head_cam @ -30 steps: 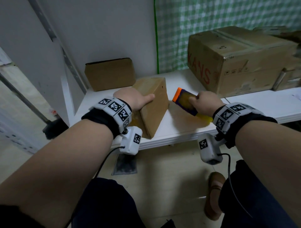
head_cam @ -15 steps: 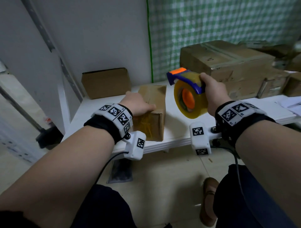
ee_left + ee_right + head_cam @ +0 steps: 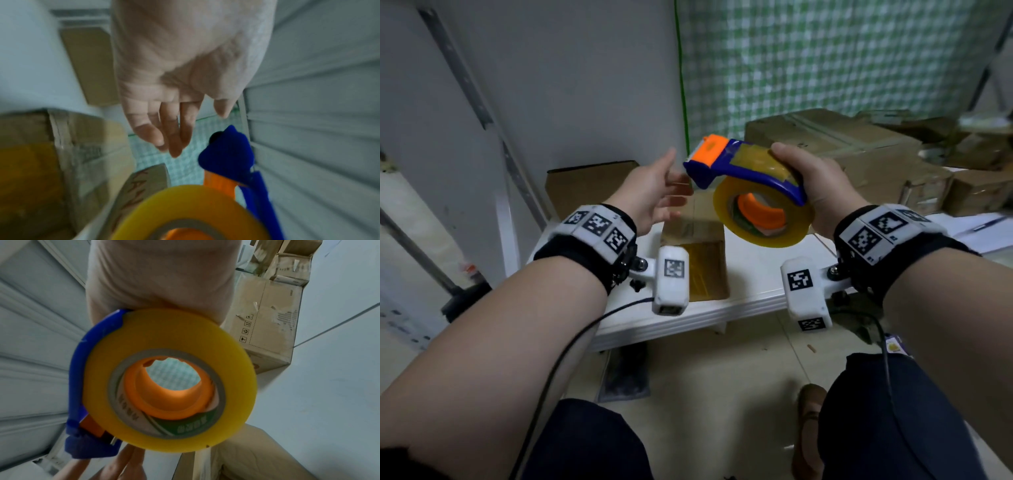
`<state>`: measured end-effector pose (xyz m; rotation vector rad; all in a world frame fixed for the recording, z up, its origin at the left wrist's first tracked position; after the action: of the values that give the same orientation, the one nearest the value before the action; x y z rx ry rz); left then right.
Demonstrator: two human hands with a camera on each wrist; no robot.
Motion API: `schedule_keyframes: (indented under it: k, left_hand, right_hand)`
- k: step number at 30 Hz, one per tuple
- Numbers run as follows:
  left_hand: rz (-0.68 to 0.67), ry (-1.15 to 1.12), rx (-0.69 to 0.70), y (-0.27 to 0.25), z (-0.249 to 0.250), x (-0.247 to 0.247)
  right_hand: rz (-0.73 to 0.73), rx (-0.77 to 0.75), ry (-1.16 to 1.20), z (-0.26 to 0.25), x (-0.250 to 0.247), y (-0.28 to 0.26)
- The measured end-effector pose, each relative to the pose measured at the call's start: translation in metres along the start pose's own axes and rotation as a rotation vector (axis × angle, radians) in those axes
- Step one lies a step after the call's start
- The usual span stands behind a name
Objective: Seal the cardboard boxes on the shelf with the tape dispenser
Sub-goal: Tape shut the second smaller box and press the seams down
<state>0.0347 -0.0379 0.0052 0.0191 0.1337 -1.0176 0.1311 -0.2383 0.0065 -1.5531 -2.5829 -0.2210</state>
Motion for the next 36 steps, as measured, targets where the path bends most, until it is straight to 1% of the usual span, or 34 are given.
schedule_keyframes:
  k: [1,3,5,8,14,18,21,23,26,29,33,36]
  left_hand:
    - [-0.042,-0.083,-0.051,-0.002,0.0,0.002]
    - [-0.089,-0.203,-0.104,-0.006,-0.001,0.005]
    - [-0.075,-0.26,-0.105,-0.01,-0.001,0.006]
    - [-0.044,-0.286,-0.102,-0.013,-0.003,0.004]
    - [-0.034,-0.368,-0.129,-0.019,-0.005,0.002]
    - [0.022,-0.399,-0.155,-0.018,-0.008,0.001]
    - [0.077,-0.369,-0.156,-0.017,-0.011,-0.002]
    - [0.103,-0.313,-0.134,-0.015,-0.013,-0.005]
    - [0.145,-0.229,-0.097,-0.013,-0.013,-0.012]
    - [0.206,-0.202,-0.103,-0.008,-0.013,-0.032]
    - [0.347,-0.156,-0.121,-0.004,-0.025,-0.069]
    - [0.388,-0.118,-0.139,-0.008,-0.042,-0.075]
  right_hand:
    - [-0.011,-0.006,-0.016,-0.002,0.001,-0.002]
    - [-0.029,-0.018,-0.053,-0.006,0.003,-0.007]
    - [-0.054,-0.027,-0.084,-0.008,0.006,-0.01]
    - [-0.08,-0.033,-0.12,-0.009,0.009,-0.014]
    - [-0.11,-0.03,-0.149,-0.011,0.012,-0.016]
    - [-0.129,-0.015,-0.163,-0.01,0.015,-0.016]
    - [-0.155,0.009,-0.207,-0.008,0.016,-0.016]
    - [-0.2,0.039,-0.248,-0.007,0.019,-0.016]
    - [-0.248,0.055,-0.362,-0.009,0.023,-0.015]
    - [-0.224,0.061,-0.435,-0.017,0.018,-0.009]
    - [-0.193,0.108,-0.533,-0.023,0.004,-0.002]
    - [-0.192,0.147,-0.66,-0.02,0.001,0.002]
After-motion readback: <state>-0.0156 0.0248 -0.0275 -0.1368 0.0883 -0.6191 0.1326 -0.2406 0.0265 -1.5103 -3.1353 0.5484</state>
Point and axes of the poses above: each hand's wrist, its own y-axis towards the middle knuckle, its own x-axis out of the palm, z = x × y, the point moved 6 cm from there along y, towards the middle knuckle, and after that the axes turned 3 degrees about x, right-handed, at the moved point
